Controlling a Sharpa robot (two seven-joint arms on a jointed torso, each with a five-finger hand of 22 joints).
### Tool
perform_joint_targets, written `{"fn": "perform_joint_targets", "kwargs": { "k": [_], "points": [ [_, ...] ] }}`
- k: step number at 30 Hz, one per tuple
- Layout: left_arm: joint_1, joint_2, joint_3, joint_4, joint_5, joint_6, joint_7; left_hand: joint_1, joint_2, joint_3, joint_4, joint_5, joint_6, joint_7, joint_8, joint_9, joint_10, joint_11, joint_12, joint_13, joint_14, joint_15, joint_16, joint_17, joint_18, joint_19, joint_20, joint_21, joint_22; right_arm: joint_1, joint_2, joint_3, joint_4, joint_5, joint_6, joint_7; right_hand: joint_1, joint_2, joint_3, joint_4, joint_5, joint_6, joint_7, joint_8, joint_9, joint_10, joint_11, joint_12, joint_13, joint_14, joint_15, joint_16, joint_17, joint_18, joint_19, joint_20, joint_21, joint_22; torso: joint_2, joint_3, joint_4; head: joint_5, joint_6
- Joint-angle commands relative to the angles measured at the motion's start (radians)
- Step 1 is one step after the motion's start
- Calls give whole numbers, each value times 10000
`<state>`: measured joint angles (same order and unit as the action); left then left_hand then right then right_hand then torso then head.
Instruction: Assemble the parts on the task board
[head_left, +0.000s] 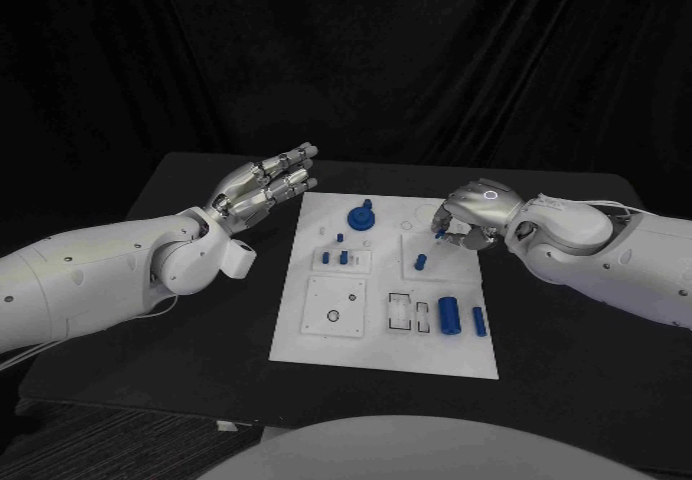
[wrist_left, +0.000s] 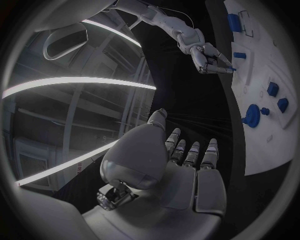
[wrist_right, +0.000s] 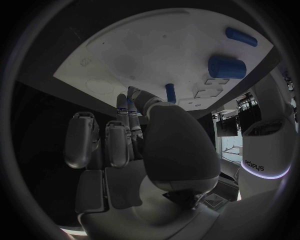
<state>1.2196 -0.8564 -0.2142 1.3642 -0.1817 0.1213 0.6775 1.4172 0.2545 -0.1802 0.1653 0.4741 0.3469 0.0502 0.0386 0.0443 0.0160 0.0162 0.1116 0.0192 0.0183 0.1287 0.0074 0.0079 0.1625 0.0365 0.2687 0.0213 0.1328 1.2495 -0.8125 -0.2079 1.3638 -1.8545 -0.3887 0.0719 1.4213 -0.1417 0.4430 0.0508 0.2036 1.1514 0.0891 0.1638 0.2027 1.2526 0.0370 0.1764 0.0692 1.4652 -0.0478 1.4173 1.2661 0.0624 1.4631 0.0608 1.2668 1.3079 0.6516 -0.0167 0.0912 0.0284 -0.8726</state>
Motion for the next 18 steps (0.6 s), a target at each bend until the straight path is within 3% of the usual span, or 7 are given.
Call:
{"fn": "perform_joint_targets", "kwargs": {
  "k": [1,12,18],
  "points": [
    [-24,5,10,9,67,127,269,106,9,23,-81,38,6,74,57,10,2,64,47,15,25,70,62,10,192,1,93,44,14,83,-67,8,164,-81,-295,-294,69,0,14,-76,-16,154,92,87,493,139,-8,-61,-11,495,93,-42,31,-24,116,50,63,1826,0,-2,6,40,0],
    [-42,-7,10,-13,68,137,211,134,6,61,-151,55,15,95,57,11,7,86,67,18,29,81,67,11,191,23,116,51,34,511,-321,8,1335,-81,1,-569,82,-45,28,-133,-154,206,84,76,508,233,-19,-126,-19,502,88,-18,79,-30,131,60,117,1841,-1,-1,11,174,0],
    [-49,9,10,-26,68,167,152,141,6,73,-173,60,32,105,60,14,10,97,81,20,31,82,69,12,190,26,120,51,29,666,-138,8,2011,-81,780,-632,126,-26,94,-187,-365,175,95,-5,484,265,-12,-249,-33,498,90,-25,69,-23,121,65,95,1835,3,-3,3,302,0]
  ]
}}
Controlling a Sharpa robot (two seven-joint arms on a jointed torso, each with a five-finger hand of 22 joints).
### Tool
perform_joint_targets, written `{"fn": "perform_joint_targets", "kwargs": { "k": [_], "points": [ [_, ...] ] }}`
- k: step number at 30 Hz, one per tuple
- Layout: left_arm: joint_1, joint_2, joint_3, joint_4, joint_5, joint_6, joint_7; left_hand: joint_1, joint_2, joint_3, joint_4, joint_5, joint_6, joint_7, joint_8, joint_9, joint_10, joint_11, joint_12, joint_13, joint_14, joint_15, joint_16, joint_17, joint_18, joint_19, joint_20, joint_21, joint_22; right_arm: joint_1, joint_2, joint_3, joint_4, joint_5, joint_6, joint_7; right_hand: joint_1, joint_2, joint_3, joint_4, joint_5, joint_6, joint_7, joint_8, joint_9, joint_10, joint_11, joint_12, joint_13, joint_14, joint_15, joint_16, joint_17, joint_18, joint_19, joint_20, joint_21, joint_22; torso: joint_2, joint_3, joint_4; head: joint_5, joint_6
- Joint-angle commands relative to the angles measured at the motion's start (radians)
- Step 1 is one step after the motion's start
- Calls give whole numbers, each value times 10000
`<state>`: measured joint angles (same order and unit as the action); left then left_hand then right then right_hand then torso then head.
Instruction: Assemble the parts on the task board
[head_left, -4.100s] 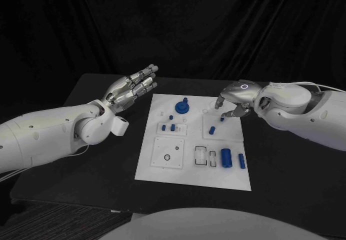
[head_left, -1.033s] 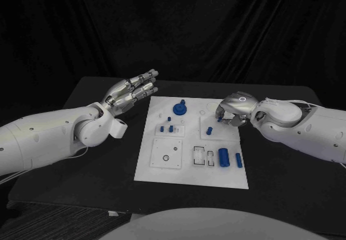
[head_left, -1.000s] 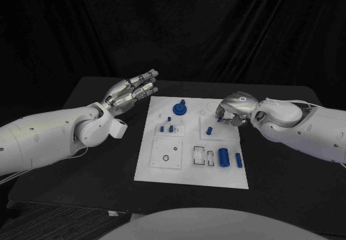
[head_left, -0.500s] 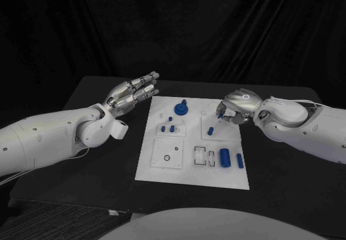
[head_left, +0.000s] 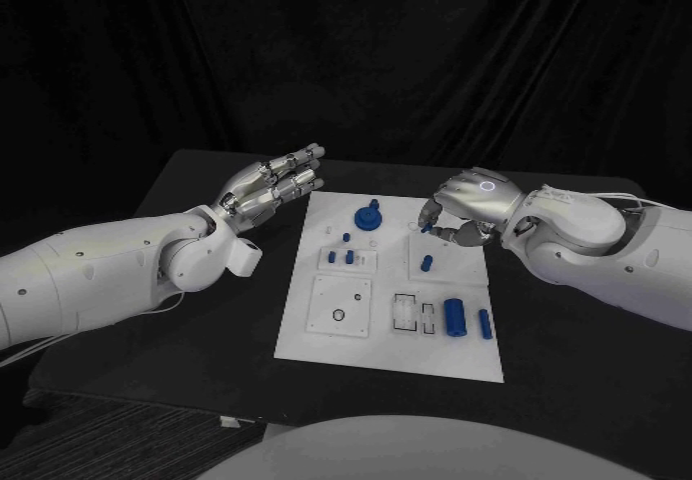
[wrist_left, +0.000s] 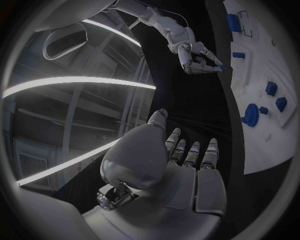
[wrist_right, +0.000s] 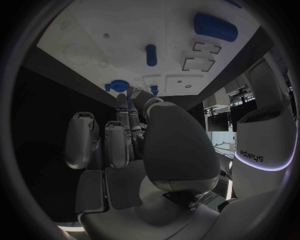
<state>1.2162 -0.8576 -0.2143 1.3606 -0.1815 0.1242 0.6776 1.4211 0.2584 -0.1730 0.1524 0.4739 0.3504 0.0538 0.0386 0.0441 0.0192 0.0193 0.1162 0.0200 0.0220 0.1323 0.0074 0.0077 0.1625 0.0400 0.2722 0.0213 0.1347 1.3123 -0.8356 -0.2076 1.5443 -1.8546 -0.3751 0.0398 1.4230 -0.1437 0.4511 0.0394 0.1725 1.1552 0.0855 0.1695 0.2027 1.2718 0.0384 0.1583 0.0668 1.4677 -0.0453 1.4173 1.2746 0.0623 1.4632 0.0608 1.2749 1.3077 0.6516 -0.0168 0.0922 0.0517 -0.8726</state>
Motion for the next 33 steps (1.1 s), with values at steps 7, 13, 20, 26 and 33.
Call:
{"fn": "perform_joint_targets", "kwargs": {
  "k": [7,13,20,26,33],
  "points": [
    [-21,32,10,19,66,159,67,109,-27,30,-86,71,50,105,71,24,-10,105,74,18,-7,46,70,13,187,-4,90,49,-2,74,652,6,348,-81,1414,-259,87,35,66,-86,-286,72,168,-179,435,40,19,-238,-19,468,99,-34,-26,-8,98,83,-60,1815,-10,-2,-14,316,0],
    [-24,26,10,25,67,145,-33,108,-27,38,-100,72,73,119,77,27,-3,119,95,21,-6,44,71,14,187,2,91,51,6,20,1227,6,126,-81,1675,-228,78,42,72,-85,-319,56,171,-203,424,29,26,-272,-20,469,105,-31,-19,-2,90,86,-84,1809,-6,4,5,482,0],
    [-31,54,10,24,67,156,-73,110,-28,53,-125,79,71,140,78,27,8,142,125,26,-6,37,73,14,186,6,91,50,1,-168,1801,6,-156,-82,1721,-181,124,53,99,-125,-304,46,173,-228,413,44,21,-297,-14,473,103,-20,2,1,85,88,-100,1804,-7,8,25,540,0],
    [-41,100,9,9,67,205,-129,110,-28,53,-126,79,71,141,78,27,8,143,126,26,-6,37,73,14,186,6,91,50,2,-339,2056,6,-288,-83,1718,-154,127,52,102,-131,-289,47,176,-233,411,53,21,-301,-12,474,103,-17,8,1,86,88,-95,1805,-11,21,-9,666,0],
    [-50,147,9,-11,66,252,-178,112,-17,78,-153,88,97,166,82,30,20,171,153,30,-4,30,76,15,187,20,89,55,23,-469,2228,6,-344,-83,1725,-196,138,51,113,-154,-217,39,183,-258,399,69,25,-323,-8,474,105,-16,8,0,87,89,-90,1807,0,11,-18,778,0]
  ]
}}
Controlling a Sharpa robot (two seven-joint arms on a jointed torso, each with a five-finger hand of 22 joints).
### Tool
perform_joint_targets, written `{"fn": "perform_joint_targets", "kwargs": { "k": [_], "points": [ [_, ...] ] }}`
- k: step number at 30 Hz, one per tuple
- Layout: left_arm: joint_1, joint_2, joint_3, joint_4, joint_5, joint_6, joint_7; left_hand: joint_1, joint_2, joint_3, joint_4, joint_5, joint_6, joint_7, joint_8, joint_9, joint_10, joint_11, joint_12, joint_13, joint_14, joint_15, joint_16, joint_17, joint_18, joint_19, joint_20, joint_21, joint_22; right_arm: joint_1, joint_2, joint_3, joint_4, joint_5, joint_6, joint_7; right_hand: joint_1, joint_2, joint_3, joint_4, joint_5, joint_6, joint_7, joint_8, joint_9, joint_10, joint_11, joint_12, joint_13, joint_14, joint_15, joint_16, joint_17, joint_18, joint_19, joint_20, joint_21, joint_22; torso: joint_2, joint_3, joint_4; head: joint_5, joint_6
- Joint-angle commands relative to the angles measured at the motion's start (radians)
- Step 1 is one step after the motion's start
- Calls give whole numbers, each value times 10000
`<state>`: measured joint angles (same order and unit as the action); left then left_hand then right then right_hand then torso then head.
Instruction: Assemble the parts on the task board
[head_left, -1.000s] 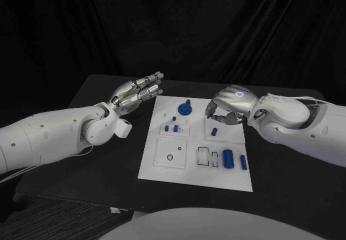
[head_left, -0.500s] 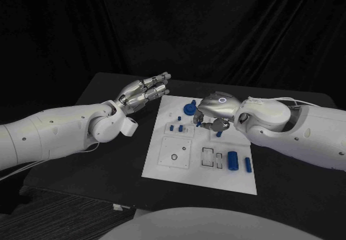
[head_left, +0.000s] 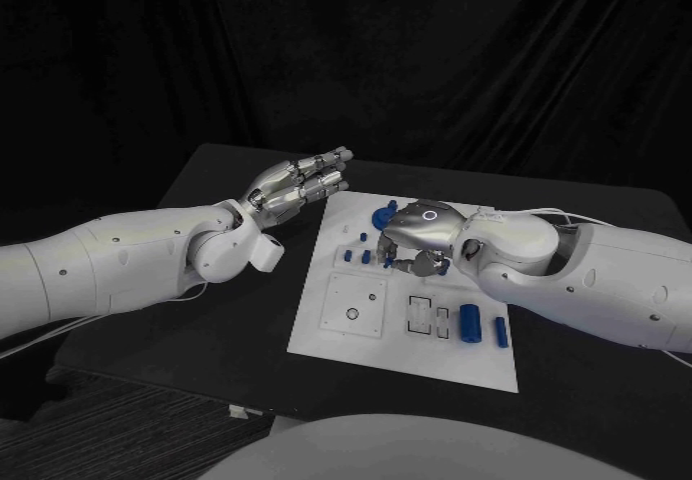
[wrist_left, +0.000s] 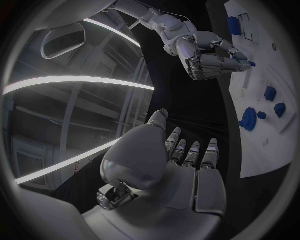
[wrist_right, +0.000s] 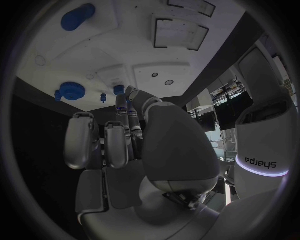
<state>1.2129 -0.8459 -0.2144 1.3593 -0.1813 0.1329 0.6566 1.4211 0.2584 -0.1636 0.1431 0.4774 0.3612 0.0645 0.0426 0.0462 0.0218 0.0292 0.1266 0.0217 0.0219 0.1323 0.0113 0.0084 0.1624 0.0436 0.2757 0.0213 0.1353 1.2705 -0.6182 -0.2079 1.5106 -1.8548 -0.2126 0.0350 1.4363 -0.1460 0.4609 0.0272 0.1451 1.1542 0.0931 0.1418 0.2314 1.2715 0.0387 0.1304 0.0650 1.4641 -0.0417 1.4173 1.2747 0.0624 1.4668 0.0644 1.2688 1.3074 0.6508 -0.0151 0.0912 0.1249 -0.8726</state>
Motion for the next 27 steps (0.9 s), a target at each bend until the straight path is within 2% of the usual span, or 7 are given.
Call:
{"fn": "perform_joint_targets", "kwargs": {
  "k": [1,12,27],
  "points": [
    [-18,37,10,-1,64,173,22,112,-17,-16,-61,54,-11,59,42,9,-6,72,48,13,-4,30,37,8,188,-16,54,56,16,-69,76,9,-9,-80,98,-161,6,71,17,-39,79,46,110,11,108,76,24,-52,12,512,70,-11,16,1,50,54,-35,1808,9,-8,-11,56,0],
    [-24,49,10,-13,64,215,-28,111,-7,3,-79,55,-48,80,34,3,4,96,75,16,-6,24,37,7,190,-7,52,58,22,-213,254,9,12,-80,101,-229,6,70,18,-42,92,42,112,5,105,78,26,-57,12,511,71,-12,14,3,46,55,-45,1805,8,-18,7,192,0],
    [-46,67,10,-50,64,288,-69,110,3,22,-96,57,-69,101,28,0,9,120,81,17,-10,21,36,6,190,-3,53,58,13,-349,269,9,314,-80,198,-451,34,60,38,-90,177,11,124,-45,81,101,30,-89,18,511,74,-13,13,10,36,57,-79,1796,-3,-24,11,296,0]
  ]
}}
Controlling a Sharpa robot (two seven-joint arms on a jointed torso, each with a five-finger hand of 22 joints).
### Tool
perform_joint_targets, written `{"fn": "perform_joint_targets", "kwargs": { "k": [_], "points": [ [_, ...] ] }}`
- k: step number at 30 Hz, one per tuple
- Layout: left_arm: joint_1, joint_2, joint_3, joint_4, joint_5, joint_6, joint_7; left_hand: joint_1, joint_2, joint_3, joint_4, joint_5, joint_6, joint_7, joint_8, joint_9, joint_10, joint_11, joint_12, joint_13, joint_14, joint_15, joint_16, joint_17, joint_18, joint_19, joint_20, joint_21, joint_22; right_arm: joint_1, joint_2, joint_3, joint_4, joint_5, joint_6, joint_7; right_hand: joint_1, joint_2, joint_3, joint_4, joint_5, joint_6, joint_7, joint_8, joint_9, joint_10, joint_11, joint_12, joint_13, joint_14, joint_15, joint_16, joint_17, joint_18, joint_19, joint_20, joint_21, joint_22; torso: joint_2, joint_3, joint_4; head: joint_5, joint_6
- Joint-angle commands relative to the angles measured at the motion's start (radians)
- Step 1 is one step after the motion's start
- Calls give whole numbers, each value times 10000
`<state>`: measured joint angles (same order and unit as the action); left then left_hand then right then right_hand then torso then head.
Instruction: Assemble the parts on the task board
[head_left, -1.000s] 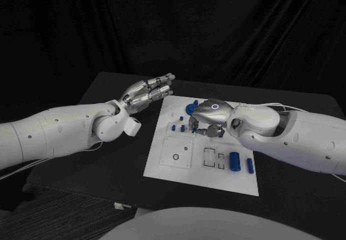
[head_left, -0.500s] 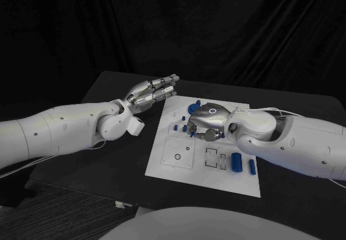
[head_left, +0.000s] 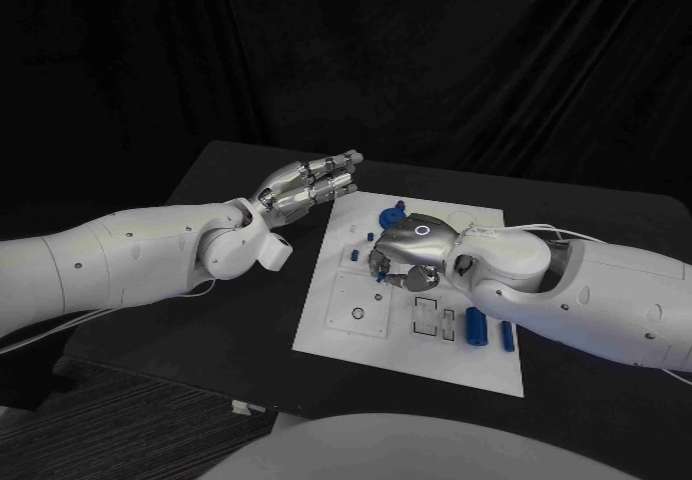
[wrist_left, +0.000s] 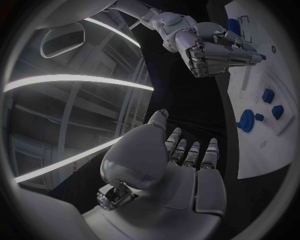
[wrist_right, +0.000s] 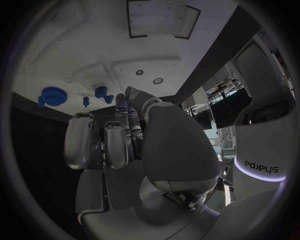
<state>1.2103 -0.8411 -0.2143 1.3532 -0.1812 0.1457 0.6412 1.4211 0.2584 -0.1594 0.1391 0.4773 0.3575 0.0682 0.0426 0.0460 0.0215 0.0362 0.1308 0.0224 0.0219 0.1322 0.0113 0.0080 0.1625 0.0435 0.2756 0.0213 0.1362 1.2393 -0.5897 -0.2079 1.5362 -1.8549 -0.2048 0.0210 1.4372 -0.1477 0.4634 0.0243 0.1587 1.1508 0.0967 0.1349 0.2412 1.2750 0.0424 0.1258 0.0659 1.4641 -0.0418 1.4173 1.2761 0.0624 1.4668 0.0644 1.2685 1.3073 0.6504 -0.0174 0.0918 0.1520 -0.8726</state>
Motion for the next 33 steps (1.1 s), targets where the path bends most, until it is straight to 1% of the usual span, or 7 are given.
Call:
{"fn": "perform_joint_targets", "kwargs": {
  "k": [1,11,17,22,33],
  "points": [
    [-21,17,10,12,63,157,94,110,11,-3,-68,58,-57,81,23,-3,13,71,40,9,-10,29,36,9,187,0,58,57,0,-43,-18,9,65,-79,129,-318,25,77,12,-61,41,45,87,24,-16,66,-7,-43,9,511,74,-13,-1,11,36,57,-75,1797,3,0,3,32,0],
    [-29,-7,11,4,63,146,89,109,22,24,-94,57,-86,109,16,-7,17,105,54,10,-1,45,45,14,185,12,68,61,15,-130,-66,8,160,-79,126,-387,30,72,21,-83,91,38,99,1,-28,66,4,-69,10,514,79,-4,15,19,22,59,-116,1786,-3,1,-12,122,0],
    [-31,-9,11,3,64,160,64,109,21,33,-105,56,-106,118,12,-10,19,116,59,10,-2,48,45,14,185,17,72,63,21,-152,-56,8,156,-80,152,-395,11,69,14,-77,95,40,104,-5,-30,65,9,-78,10,510,83,-13,-2,18,23,61,-113,1787,0,-5,-11,130,0],
    [-33,6,11,-4,64,182,40,109,21,33,-105,56,-106,118,12,-10,19,116,59,10,-2,48,45,14,185,17,72,63,21,-191,-41,8,143,-79,199,-397,11,69,14,-77,95,40,104,-5,-30,65,9,-78,10,510,83,-13,-2,18,23,61,-113,1787,9,8,0,103,0],
    [-35,8,11,-1,64,209,-4,109,22,49,-123,59,-105,129,11,-10,23,129,69,12,2,51,49,15,185,27,76,67,35,-317,-27,8,93,-79,252,-409,-9,65,8,-73,102,36,107,-17,-36,64,13,-91,11,507,88,-22,-18,22,16,64,-133,1781,8,5,-1,119,0]
  ]
}}
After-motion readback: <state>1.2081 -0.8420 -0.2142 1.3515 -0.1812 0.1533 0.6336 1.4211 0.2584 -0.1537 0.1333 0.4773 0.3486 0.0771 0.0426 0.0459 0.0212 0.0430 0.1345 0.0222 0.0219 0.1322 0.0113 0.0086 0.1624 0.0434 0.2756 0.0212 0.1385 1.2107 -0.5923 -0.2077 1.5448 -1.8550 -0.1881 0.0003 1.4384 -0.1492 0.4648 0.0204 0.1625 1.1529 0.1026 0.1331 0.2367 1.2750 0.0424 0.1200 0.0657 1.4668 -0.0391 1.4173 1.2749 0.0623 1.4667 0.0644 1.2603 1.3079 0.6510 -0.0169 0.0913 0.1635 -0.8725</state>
